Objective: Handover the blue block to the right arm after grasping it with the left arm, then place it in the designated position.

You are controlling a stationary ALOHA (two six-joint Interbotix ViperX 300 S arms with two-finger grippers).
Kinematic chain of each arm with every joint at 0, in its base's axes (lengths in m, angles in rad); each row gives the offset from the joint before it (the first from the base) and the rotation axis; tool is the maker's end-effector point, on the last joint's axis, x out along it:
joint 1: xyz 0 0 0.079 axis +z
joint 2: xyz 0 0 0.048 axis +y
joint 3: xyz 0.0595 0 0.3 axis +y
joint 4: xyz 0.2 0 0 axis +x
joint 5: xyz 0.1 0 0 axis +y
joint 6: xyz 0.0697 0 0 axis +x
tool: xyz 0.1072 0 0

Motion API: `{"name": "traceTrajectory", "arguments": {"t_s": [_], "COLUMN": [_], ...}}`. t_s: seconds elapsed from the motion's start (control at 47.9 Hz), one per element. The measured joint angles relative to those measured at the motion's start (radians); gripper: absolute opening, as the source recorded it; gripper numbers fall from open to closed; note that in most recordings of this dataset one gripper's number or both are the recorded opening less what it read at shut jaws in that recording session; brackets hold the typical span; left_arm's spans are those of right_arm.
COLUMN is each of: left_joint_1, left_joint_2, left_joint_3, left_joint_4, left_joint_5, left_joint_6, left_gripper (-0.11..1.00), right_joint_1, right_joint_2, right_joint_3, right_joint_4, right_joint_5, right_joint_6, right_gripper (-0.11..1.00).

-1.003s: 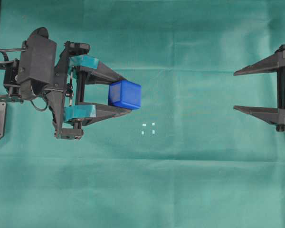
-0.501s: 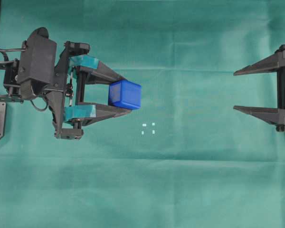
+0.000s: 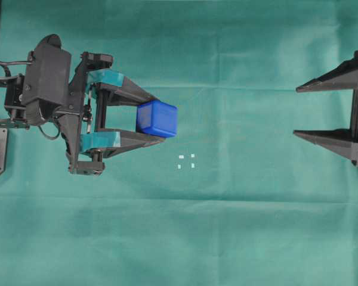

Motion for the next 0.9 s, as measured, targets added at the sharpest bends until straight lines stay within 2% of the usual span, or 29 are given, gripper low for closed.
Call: {"name": "traceTrajectory", "arguments": {"t_s": [0.125,0.251,0.334,0.501,0.606,0.898], "left_joint_1": [0.0,0.0,0.0,0.0,0.0,0.002], "left_joint_2": [0.0,0.0,0.0,0.002,0.0,0.0], "left_joint_3": [0.0,0.0,0.0,0.0,0.0,0.0], "left_joint_4": [0.0,0.0,0.0,0.0,0.0,0.0], "left_joint_5": [0.0,0.0,0.0,0.0,0.0,0.0], "left_joint_6": [0.0,-0.002,-0.002,-0.002,-0.002,-0.002], "left_gripper": [0.47,0.47,0.47,0.47,0.47,0.47], "right_joint_1": [0.0,0.0,0.0,0.0,0.002,0.0], "right_joint_2": [0.0,0.0,0.0,0.0,0.0,0.0], "right_joint_3": [-0.014,-0.015,-0.018,-0.028,-0.029,-0.034], "right_joint_4": [-0.092,-0.224,-0.29,-0.39,-0.43,-0.486], "right_joint_5": [0.005,0.0,-0.011,-0.021,-0.023,-0.025], "right_joint_6": [-0.067,-0.156,-0.198,-0.244,-0.247,-0.261], "right_gripper": [0.93,0.93,0.93,0.93,0.93,0.93]}}
